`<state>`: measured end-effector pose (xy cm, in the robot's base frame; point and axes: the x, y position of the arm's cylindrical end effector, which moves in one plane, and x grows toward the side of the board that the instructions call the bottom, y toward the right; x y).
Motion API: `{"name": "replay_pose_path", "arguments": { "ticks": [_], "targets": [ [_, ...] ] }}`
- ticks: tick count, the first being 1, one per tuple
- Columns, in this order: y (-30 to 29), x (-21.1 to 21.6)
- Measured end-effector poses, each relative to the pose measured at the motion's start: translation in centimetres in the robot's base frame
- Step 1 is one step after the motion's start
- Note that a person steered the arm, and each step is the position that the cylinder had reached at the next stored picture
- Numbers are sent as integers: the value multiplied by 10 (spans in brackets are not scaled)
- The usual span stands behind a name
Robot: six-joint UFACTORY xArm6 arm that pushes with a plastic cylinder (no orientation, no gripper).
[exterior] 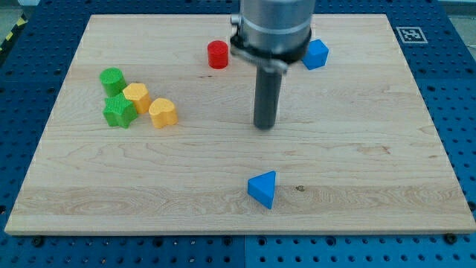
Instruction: Push red circle above blue triangle
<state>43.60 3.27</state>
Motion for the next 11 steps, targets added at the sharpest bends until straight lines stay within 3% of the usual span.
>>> {"name": "replay_pose_path", "arguments": {
  "ticks": [1,3,4,5,8,11],
  "targets": [
    [-39,-63],
    [-135,-120],
    [-132,-167],
    [-106,-183],
    [-98,-162],
    [-49,-131]
  ]
}}
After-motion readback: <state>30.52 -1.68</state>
